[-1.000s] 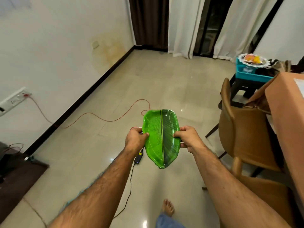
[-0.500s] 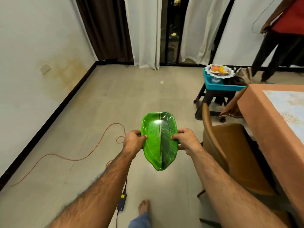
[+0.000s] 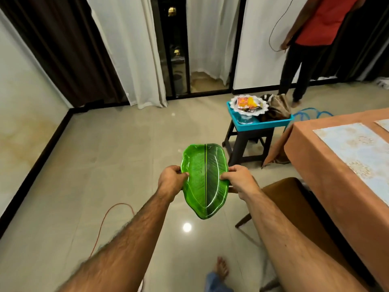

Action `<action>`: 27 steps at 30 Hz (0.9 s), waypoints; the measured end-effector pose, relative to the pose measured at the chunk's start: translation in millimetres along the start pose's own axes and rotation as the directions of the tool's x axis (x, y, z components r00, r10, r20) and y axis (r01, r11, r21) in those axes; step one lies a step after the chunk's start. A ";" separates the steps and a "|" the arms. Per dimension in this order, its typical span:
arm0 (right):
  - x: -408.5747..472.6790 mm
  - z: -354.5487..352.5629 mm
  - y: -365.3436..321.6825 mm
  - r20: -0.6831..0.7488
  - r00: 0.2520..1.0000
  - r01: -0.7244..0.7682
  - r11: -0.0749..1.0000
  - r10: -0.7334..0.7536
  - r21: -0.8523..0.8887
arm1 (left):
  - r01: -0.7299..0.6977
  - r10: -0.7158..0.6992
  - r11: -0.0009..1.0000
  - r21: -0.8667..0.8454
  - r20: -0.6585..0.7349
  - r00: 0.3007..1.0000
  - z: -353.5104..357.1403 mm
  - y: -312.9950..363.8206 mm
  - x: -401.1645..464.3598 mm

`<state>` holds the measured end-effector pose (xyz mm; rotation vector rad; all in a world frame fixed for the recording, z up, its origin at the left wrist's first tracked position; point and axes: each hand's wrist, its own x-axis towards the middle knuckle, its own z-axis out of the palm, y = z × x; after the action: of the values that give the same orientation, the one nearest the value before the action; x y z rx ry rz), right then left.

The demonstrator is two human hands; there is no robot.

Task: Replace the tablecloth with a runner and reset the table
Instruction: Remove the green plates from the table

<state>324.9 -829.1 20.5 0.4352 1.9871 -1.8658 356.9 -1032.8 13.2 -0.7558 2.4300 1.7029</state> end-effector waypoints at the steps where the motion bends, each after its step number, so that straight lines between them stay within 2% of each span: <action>1: 17.8 -3.1 -8.1 -0.011 1.000 0.005 1.000 -0.005 0.006 | -0.005 0.005 1.000 -0.003 0.013 1.000 6.8 9.0 18.5; 9: 142.3 -37.1 -81.1 -0.085 0.996 0.011 1.000 -0.010 0.011 | -0.043 0.041 0.999 0.030 0.079 0.996 57.7 89.8 150.1; 16: 239.3 -66.0 -121.6 -0.208 0.978 -0.010 0.996 0.027 0.083 | -0.072 0.060 0.996 0.053 0.214 0.975 110.5 146.5 259.2; 27: 382.5 -91.9 -173.7 -0.437 0.889 -0.050 0.977 0.138 0.207 | -0.094 0.039 0.992 0.087 0.494 0.869 182.2 231.7 435.4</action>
<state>-99.3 -762.3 -3.5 1.0900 2.0147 -2.0381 -163.4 -959.3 -3.1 -0.1854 2.1793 1.5298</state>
